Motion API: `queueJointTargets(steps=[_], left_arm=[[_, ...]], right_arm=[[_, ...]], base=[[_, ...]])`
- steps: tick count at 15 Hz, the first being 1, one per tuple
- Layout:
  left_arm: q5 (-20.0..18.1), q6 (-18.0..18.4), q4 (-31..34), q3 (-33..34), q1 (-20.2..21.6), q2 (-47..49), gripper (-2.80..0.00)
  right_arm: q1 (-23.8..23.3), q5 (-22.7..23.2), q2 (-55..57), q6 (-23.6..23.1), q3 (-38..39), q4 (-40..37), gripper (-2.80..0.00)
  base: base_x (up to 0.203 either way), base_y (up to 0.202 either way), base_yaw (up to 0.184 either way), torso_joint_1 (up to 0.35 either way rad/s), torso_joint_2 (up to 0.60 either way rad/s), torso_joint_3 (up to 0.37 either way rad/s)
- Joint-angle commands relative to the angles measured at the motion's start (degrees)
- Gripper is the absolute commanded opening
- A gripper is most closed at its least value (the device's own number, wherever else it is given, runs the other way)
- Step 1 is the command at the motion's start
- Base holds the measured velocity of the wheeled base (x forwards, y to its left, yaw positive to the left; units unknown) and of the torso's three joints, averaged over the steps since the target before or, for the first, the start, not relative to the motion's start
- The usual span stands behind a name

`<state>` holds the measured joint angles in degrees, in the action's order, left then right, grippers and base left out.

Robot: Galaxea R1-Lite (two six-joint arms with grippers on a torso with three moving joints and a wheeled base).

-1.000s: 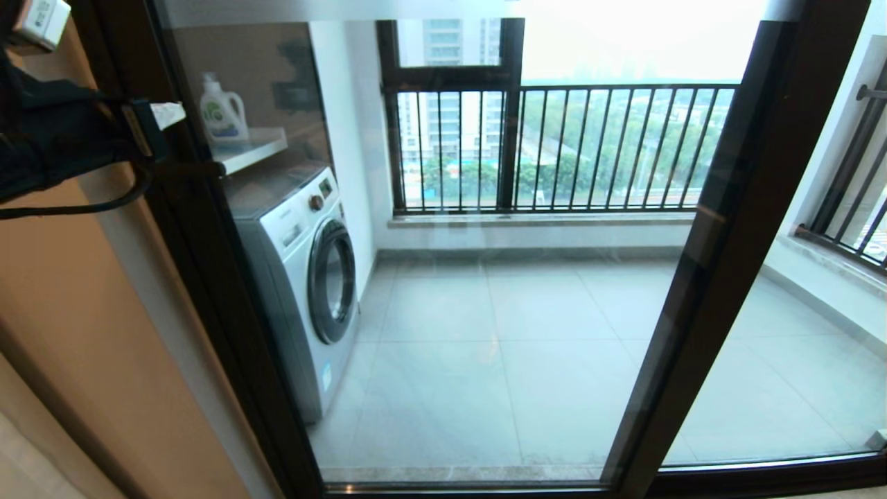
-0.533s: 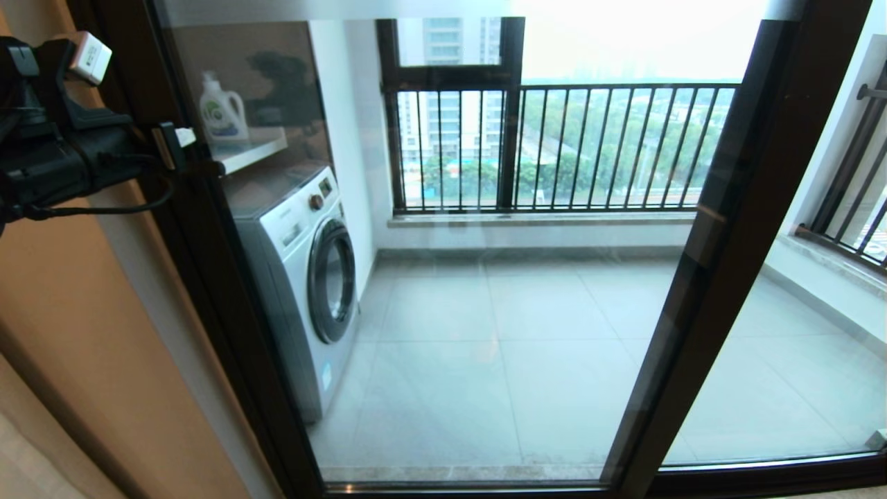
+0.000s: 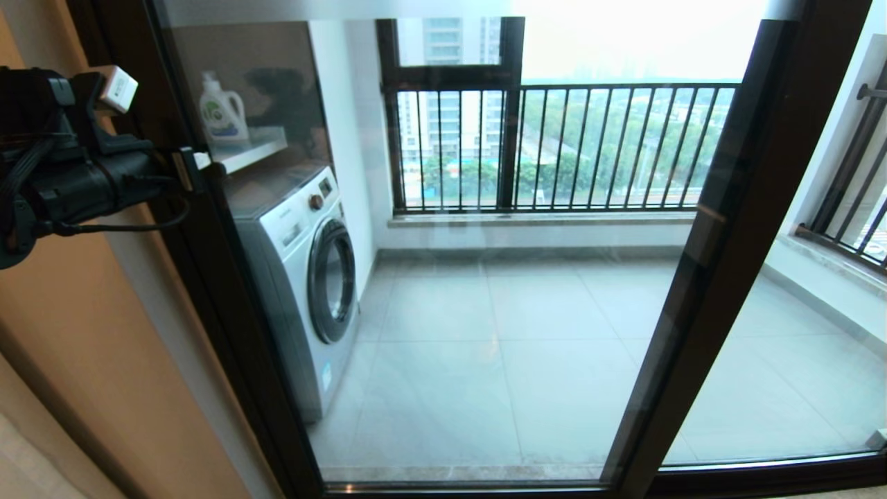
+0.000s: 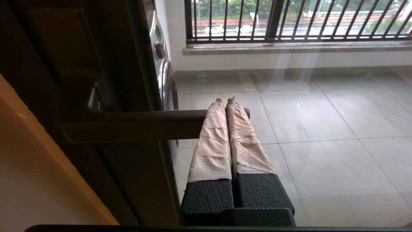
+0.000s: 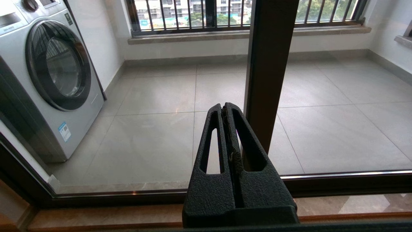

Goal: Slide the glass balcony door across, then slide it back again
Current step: Open the slid door

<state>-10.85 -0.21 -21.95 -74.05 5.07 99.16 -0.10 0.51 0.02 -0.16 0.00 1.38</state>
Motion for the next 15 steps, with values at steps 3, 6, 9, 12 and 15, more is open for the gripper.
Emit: queueJointTargets(steps=[3,6,9,12,15], left_arm=[[-0.05,0.23,-2.38,2.30,1.85,1.11,-2.80],[0.32,0.27,-5.32,3.80,2.95,2.97,-2.80],[-0.05,0.29,-6.35,6.94,3.11,2.44,-2.80],[-0.13,0.30,-6.36,7.08,3.11,2.44,-2.80],[-0.05,0.57,-6.39,7.99,3.11,2.53,-2.80]], right_arm=[[0.01,0.02,-0.11,-0.02,0.62,0.03,-2.80],[0.01,0.02,-0.11,-0.02,0.62,0.03,-2.80],[0.01,0.02,-0.11,-0.02,0.62,0.12,-2.80],[0.01,0.02,-0.11,-0.02,0.62,0.11,-2.80],[0.01,0.02,-0.11,-0.02,0.62,0.06,-2.80]], base=[[0.000,0.000,0.000,0.000,0.00,0.000],[0.000,0.000,0.000,0.000,0.00,0.000],[0.000,0.000,0.000,0.000,0.00,0.000],[0.000,0.000,0.000,0.000,0.00,0.000],[0.000,0.000,0.000,0.000,0.00,0.000]])
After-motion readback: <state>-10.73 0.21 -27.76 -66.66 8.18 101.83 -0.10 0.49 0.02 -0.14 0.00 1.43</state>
